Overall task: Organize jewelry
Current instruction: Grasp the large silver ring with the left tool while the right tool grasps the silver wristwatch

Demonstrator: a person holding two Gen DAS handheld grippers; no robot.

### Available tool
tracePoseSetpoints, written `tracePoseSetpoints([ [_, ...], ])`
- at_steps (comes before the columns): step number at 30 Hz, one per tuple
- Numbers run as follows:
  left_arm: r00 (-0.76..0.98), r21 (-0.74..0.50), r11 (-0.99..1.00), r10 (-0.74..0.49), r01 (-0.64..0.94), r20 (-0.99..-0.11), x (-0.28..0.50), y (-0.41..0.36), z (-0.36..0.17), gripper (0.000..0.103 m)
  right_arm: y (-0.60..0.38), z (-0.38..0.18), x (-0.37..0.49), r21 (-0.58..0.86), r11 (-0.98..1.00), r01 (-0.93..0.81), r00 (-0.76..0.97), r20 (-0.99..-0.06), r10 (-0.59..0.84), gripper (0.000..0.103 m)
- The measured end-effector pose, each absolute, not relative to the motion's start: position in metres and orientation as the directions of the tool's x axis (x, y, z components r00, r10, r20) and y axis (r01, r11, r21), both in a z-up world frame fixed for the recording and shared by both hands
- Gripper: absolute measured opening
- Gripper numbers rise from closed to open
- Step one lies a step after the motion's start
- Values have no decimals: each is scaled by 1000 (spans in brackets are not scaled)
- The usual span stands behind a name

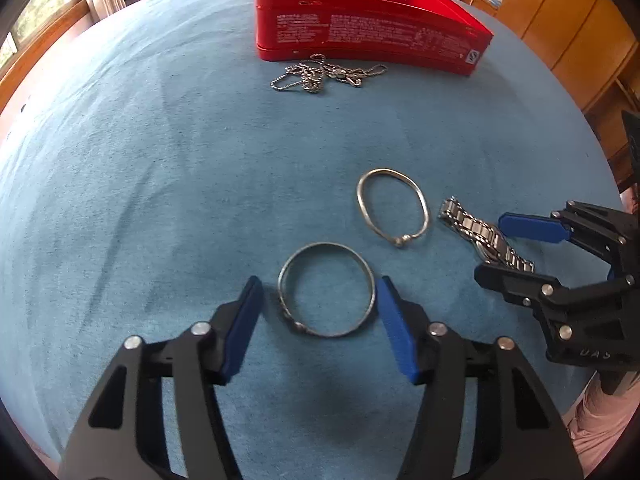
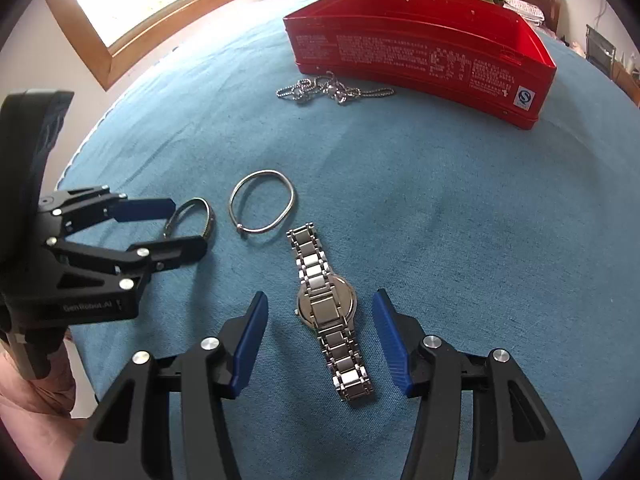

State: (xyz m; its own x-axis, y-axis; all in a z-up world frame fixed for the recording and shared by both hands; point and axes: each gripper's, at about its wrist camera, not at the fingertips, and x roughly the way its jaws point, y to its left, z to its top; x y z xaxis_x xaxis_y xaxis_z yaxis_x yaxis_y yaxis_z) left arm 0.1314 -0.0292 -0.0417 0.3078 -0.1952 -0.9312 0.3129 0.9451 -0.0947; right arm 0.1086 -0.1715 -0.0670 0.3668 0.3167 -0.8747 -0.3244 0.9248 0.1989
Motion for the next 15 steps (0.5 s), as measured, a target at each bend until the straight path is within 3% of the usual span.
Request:
tracePoseSetpoints([
  [4,303,-101,944,-200,313,-932,133,-30,-42,49,-172,-67,108,202,923,-327,369,-872,322,54],
  [10,270,-194,937,-275,290,-923,131,-10,-35,57,-176,-66,107,220,919,-327,367,-867,337,54],
  [15,269,-160,954,-228,253,-936,131,1,-39,44,-177,-67,106,223,918,-328,369,-864,342,54],
])
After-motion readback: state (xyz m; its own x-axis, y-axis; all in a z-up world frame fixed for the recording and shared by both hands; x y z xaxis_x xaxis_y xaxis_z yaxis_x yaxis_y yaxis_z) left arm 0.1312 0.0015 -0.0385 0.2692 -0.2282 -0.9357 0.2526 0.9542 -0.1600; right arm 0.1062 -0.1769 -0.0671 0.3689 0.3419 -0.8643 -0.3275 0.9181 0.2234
